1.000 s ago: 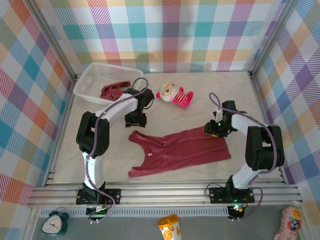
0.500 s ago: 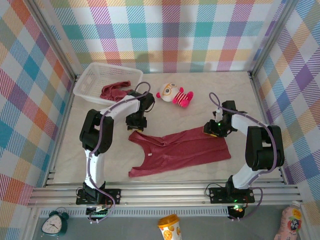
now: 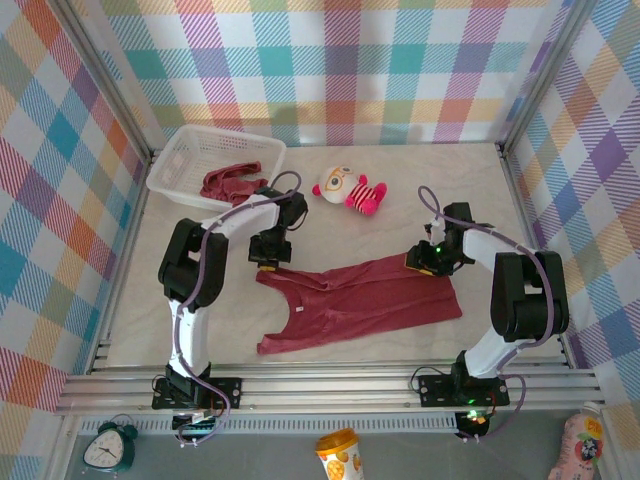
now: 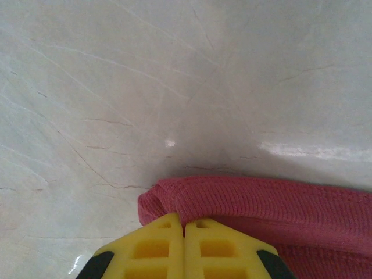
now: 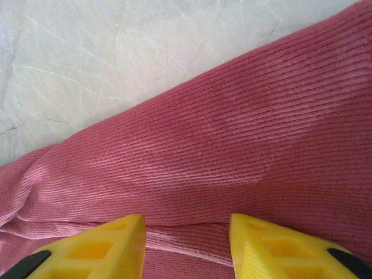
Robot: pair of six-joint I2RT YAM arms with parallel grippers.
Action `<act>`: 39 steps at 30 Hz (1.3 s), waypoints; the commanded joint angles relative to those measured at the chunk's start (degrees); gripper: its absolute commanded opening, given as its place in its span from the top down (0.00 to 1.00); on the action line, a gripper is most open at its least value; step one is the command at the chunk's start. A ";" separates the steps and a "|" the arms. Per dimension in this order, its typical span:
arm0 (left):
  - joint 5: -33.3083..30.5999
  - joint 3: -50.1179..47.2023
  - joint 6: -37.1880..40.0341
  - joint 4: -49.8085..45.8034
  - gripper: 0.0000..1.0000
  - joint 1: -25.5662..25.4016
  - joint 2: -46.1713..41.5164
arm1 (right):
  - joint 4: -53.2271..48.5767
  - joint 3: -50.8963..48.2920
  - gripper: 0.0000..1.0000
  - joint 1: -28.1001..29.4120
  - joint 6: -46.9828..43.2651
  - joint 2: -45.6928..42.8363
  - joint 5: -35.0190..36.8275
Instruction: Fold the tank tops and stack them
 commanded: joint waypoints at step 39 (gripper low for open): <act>-11.58 -17.24 3.32 3.02 0.88 -6.73 -4.29 | -2.82 4.04 0.57 0.08 -2.62 3.85 2.46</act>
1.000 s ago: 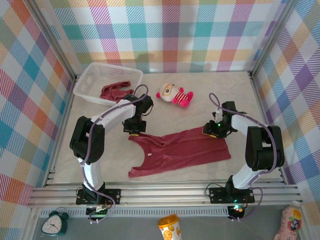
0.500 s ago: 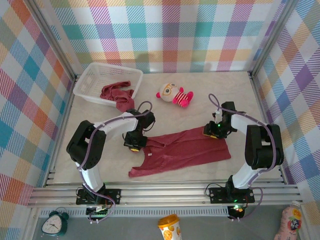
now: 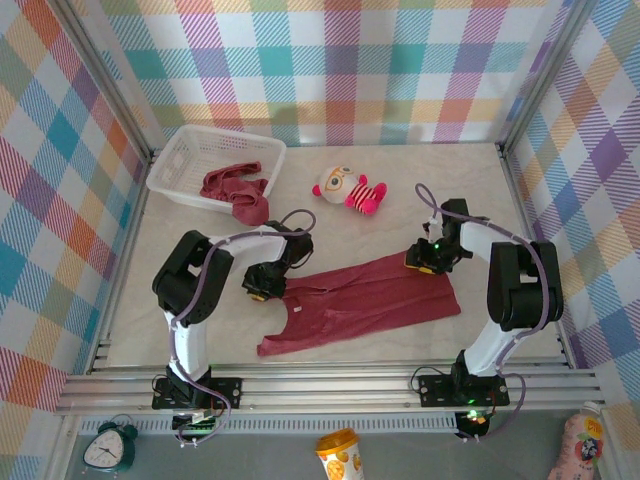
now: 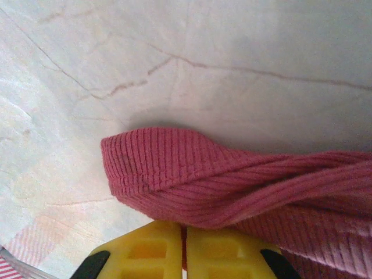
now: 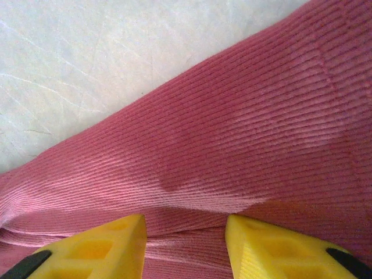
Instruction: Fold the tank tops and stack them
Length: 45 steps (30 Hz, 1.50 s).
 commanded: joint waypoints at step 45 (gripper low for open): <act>26.06 25.29 -5.87 11.09 0.26 -16.81 0.63 | -5.28 11.52 0.64 7.07 -11.31 8.43 12.97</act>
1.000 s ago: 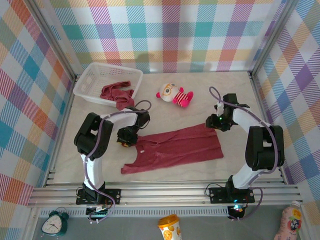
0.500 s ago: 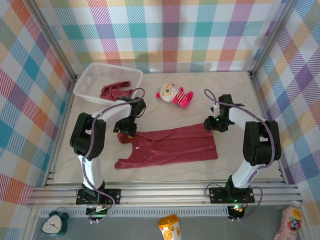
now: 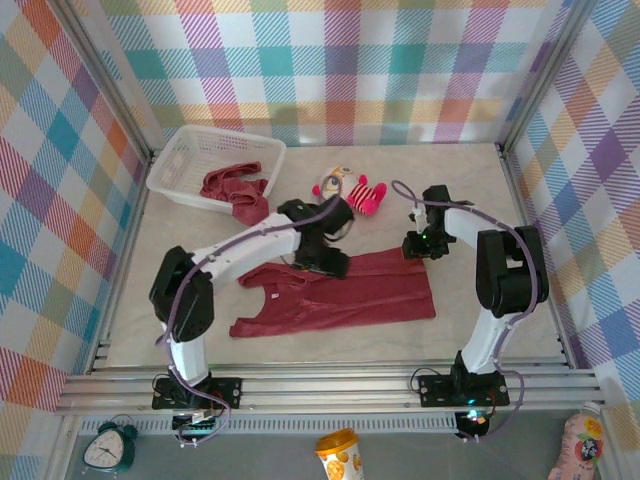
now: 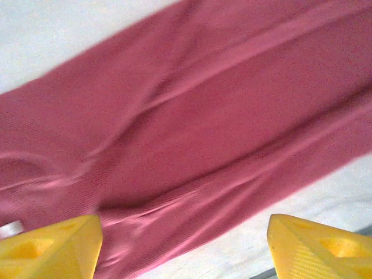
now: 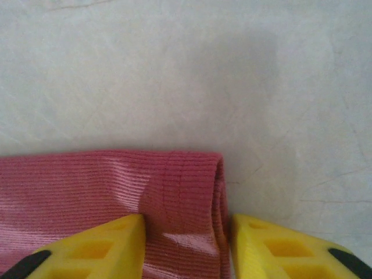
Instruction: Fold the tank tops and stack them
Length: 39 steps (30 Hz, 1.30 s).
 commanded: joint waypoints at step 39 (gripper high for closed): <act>-12.37 41.93 10.82 0.11 0.47 -21.28 42.28 | -4.53 2.54 0.90 -4.90 -1.10 1.62 -11.53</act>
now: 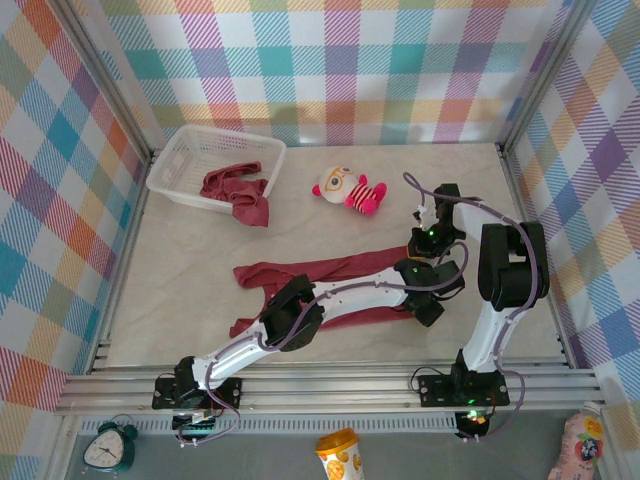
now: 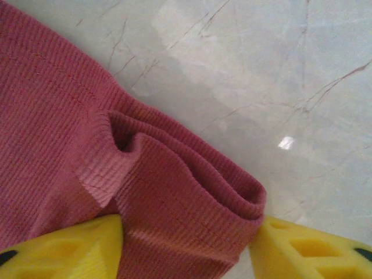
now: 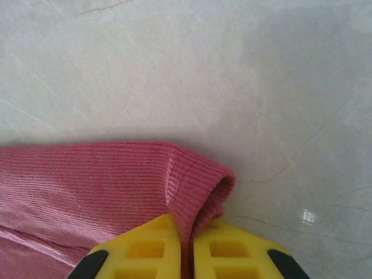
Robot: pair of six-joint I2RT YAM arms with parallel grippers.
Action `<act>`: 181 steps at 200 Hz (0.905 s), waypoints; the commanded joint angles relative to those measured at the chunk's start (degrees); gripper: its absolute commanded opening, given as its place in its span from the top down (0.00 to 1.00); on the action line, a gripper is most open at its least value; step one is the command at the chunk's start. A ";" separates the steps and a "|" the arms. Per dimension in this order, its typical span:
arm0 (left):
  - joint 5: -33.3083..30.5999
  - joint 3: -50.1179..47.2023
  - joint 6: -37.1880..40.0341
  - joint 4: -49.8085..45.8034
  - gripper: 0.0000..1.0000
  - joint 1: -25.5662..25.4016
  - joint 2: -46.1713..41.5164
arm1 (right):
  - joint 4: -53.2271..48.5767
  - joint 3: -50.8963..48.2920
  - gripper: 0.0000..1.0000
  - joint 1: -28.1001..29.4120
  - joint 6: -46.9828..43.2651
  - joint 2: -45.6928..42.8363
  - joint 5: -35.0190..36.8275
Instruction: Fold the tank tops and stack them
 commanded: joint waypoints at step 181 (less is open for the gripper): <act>2.58 -21.73 -8.05 7.63 0.97 0.68 -22.62 | -2.80 -3.10 0.93 1.59 6.97 -12.60 -9.72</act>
